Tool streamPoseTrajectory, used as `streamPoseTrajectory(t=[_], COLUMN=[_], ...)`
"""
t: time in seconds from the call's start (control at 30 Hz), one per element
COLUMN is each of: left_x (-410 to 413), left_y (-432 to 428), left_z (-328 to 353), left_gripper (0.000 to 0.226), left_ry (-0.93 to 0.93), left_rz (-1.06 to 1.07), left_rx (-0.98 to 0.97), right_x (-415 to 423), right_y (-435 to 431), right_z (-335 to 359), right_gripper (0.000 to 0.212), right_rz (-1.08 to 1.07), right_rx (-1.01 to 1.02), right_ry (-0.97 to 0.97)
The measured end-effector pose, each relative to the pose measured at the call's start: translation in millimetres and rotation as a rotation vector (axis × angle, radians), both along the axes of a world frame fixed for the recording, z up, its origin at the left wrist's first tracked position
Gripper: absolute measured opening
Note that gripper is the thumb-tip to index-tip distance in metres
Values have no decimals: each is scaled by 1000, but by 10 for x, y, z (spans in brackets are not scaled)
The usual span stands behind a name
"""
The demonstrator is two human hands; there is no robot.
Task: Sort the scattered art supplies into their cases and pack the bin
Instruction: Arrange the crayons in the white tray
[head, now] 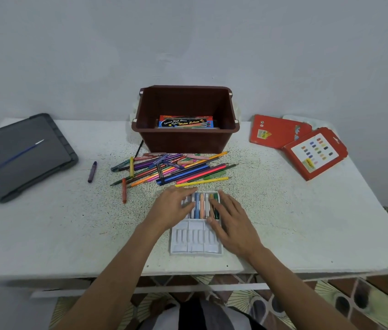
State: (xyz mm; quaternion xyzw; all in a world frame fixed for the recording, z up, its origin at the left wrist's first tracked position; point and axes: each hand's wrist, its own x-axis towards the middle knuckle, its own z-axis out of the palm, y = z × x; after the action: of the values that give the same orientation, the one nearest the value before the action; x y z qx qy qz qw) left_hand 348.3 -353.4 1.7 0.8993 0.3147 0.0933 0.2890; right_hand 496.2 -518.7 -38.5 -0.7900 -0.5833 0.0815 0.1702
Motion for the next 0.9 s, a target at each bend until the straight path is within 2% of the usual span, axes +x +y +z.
streamPoseTrajectory(t=[0.13, 0.2, 0.37, 0.77, 0.9], left_x=[-40, -50, -72, 105, 25], left_y=[23, 58, 128, 262, 260], left_z=[-101, -136, -184, -126, -174], left_gripper=[60, 70, 84, 52, 50], left_ry=[-46, -12, 87, -15, -98], left_rz=[10, 63, 133, 23, -36], left_rx=[119, 159, 134, 107, 153], right_x=[-3, -7, -8, 1, 58], right_y=[-9, -4, -7, 8, 104], right_z=[1, 13, 14, -27, 110], right_gripper=[64, 64, 65, 61, 48], right_rz=[4, 4, 9, 19, -17], right_rx=[7, 15, 21, 66, 177], right_ry=[-11, -4, 2, 1, 59])
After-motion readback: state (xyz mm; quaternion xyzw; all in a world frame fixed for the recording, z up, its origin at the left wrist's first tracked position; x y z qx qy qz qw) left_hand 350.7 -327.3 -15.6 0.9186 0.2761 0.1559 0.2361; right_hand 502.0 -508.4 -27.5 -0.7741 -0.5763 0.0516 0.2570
